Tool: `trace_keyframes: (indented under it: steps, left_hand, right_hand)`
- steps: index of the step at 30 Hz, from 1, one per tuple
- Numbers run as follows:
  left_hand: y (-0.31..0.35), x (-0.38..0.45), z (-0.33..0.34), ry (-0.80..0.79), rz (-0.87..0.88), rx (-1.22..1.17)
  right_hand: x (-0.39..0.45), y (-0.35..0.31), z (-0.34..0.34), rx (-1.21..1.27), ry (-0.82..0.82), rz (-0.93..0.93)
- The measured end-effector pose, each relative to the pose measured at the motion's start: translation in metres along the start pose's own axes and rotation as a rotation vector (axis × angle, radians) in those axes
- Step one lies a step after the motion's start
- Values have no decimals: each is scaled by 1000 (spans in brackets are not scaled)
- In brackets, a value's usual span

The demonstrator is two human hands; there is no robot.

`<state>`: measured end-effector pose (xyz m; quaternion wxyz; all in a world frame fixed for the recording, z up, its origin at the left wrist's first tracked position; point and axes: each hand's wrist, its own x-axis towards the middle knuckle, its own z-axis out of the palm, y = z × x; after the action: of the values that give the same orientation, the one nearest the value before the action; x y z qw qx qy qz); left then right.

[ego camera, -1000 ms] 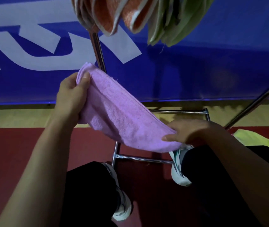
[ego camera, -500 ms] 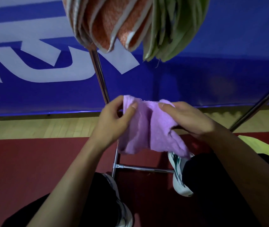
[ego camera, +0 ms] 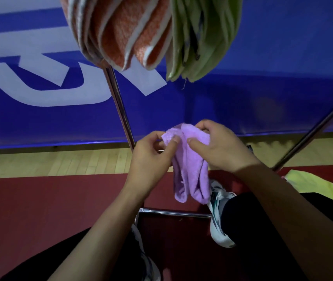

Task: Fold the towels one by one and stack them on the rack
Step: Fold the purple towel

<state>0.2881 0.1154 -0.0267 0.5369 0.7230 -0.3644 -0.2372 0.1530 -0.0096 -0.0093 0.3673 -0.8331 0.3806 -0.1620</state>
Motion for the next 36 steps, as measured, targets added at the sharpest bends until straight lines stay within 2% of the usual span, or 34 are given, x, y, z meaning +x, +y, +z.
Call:
trace_keyframes:
  steps: [4, 7, 9, 11, 13, 16, 19, 27, 32, 36]
  left_hand:
    - [0, 1, 1, 13, -5, 39]
    - [0, -3, 11, -49, -33, 12]
    - [0, -2, 13, -89, -69, -46]
    - [1, -1, 10, -120, -106, -120]
    - [3, -1, 7, -151, -135, -189]
    - [4, -3, 8, -179, -132, -201]
    - [-3, -2, 11, -140, -118, -158]
    - [-6, 0, 11, -61, -106, -134]
    - [-9, 6, 9, 18, -63, -31]
    - [-11, 8, 4, 75, -5, 120]
  right_hand:
    - [-2, 1, -2, -19, 65, -6]
    - [-1, 2, 4, 61, 66, -2]
    - [-2, 1, 6, 177, -8, -6]
    - [-4, -1, 3, 306, -148, -18]
    - [-4, 0, 1, 268, -233, -73]
    - [-5, 2, 5, 12, -91, -156]
    - [-5, 5, 13, -34, -17, -180]
    - [-7, 1, 23, 108, 70, -189]
    - [-2, 6, 19, 240, -21, -105]
    - [4, 10, 19, 379, 55, 5]
